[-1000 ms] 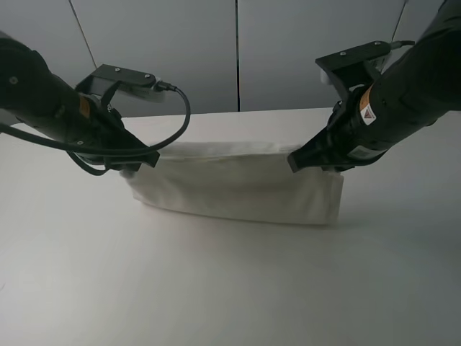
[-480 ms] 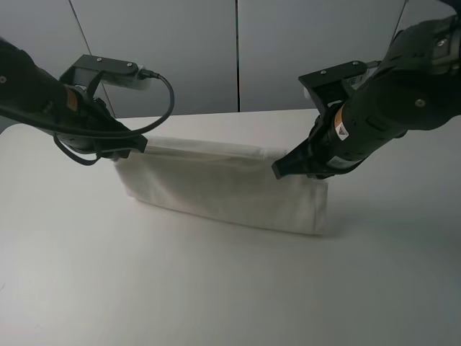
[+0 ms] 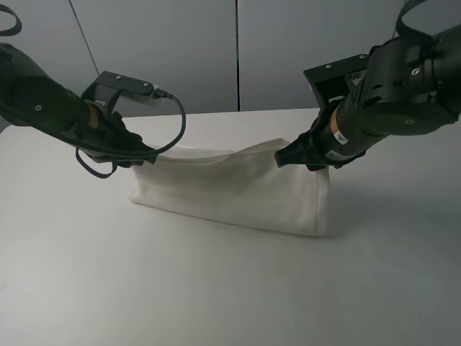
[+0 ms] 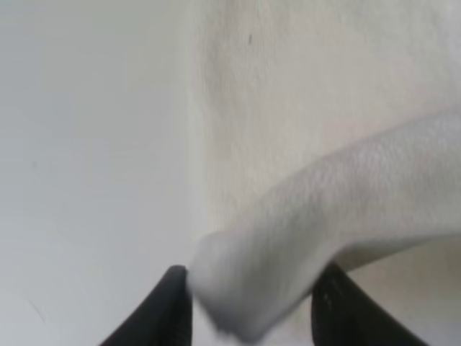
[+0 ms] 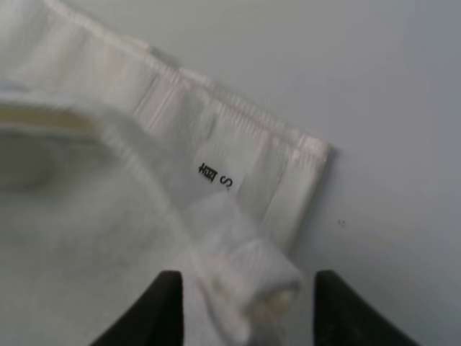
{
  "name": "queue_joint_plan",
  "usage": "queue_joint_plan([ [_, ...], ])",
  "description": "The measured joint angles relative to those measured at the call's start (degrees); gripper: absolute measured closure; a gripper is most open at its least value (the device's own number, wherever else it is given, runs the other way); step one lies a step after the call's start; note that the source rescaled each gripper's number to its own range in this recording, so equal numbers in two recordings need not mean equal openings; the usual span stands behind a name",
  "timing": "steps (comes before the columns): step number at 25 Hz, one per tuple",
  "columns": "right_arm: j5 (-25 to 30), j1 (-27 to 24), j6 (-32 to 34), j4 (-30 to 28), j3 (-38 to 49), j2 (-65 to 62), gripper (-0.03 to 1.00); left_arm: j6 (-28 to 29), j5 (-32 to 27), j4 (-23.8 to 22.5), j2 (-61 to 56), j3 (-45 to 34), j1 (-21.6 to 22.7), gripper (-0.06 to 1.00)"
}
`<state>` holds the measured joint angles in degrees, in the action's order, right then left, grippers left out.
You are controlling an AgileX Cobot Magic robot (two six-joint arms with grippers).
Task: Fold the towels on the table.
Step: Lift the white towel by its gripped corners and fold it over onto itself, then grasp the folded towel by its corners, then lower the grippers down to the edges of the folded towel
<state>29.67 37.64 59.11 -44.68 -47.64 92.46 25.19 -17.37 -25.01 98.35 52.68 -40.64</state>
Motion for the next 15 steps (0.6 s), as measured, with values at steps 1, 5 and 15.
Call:
queue_joint_plan([
  [1,0.0,0.0,1.1,-0.9,0.0,0.0,0.43,1.9,0.5,-2.3,0.0,0.0,0.0,0.42],
  [5,0.0,0.0,2.4,-1.3,0.0,0.0,0.05,9.0,0.7,-10.9,0.0,0.0,0.6,0.22],
  [15,0.2,0.0,4.6,-0.6,0.0,0.0,-0.03,12.8,0.7,-14.0,0.0,0.0,1.2,-0.05],
])
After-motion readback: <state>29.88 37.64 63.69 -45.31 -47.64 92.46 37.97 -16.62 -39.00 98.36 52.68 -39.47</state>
